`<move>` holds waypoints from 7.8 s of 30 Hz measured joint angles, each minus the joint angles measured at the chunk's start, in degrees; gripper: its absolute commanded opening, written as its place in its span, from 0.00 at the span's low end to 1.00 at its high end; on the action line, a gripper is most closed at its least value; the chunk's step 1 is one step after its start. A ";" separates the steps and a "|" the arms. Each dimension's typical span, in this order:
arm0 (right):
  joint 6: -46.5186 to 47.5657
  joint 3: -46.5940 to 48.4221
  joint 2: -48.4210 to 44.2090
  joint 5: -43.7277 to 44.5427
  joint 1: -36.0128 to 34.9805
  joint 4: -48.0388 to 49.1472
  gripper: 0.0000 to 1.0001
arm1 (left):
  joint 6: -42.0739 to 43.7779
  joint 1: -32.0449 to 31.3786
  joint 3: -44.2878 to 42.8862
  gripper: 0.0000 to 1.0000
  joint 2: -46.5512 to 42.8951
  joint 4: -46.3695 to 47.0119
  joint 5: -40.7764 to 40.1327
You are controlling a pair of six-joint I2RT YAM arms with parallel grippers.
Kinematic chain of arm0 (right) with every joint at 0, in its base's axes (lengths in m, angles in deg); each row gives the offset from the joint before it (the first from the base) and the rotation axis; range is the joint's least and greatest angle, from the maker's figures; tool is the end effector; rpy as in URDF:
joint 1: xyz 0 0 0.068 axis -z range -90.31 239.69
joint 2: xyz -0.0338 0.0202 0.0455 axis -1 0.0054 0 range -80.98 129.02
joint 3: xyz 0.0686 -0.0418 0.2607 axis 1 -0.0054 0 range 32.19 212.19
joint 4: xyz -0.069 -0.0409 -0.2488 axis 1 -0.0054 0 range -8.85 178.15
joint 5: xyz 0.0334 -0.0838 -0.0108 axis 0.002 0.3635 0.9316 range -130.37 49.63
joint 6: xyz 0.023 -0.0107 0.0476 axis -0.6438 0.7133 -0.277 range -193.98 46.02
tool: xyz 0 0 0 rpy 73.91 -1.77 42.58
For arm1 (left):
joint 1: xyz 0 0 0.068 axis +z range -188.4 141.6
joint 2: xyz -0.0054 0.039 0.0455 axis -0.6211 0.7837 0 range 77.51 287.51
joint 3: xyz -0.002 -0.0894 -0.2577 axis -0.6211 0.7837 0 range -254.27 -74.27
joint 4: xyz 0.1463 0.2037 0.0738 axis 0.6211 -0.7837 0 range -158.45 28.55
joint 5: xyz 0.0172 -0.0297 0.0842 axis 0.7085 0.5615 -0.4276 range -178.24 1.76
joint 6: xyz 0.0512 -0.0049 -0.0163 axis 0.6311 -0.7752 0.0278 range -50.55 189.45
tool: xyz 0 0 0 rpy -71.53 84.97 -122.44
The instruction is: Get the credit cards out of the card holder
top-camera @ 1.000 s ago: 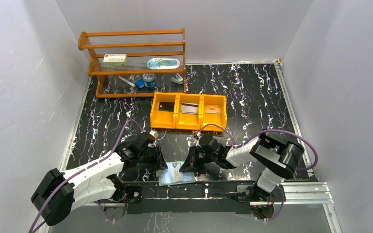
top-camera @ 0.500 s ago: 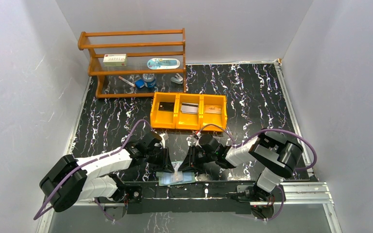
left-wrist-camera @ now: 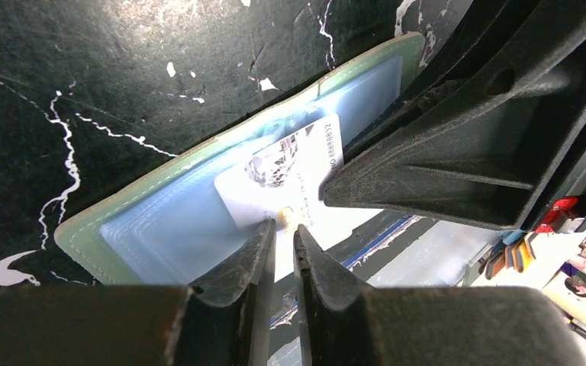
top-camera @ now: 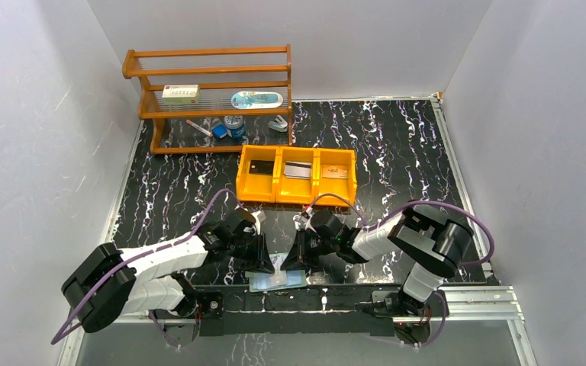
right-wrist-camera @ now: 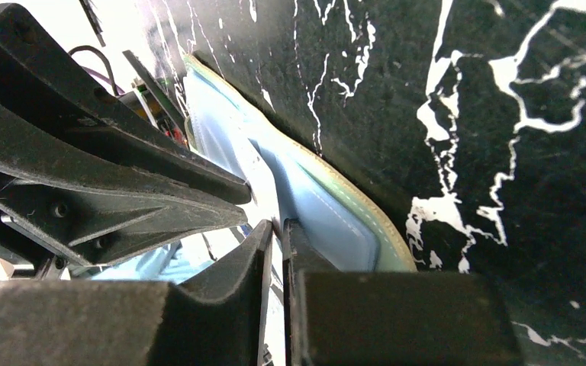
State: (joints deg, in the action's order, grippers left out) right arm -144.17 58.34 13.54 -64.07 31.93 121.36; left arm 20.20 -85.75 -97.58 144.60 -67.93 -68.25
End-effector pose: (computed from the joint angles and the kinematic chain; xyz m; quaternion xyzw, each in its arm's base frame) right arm 0.1340 0.2393 0.1096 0.0000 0.8739 0.4850 0.0339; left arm 0.1295 -0.1586 0.1478 0.0436 0.9271 -0.3584 0.1008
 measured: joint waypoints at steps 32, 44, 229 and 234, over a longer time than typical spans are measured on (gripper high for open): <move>-1.75 -0.11 -0.76 3.67 -0.39 2.67 0.06 | -2.38 -1.18 0.37 0.20 -0.72 -0.37 -3.08; 1.62 -0.02 -10.43 11.72 -0.44 -12.44 0.04 | -0.92 -1.62 -4.31 0.45 -4.39 -11.45 -10.51; 4.87 6.91 -21.09 33.48 -6.38 -33.94 0.01 | 4.15 2.49 -6.93 0.00 -0.39 -7.87 -9.18; 5.33 6.27 -21.09 35.52 -3.72 -37.27 0.31 | 6.67 2.49 -13.22 0.20 4.07 -8.94 -11.72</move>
State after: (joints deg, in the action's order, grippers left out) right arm -138.84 64.61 -7.55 -28.56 28.22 84.09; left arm 26.87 -83.26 -110.80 148.66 -76.87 -79.96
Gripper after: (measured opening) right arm 0.191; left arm 0.049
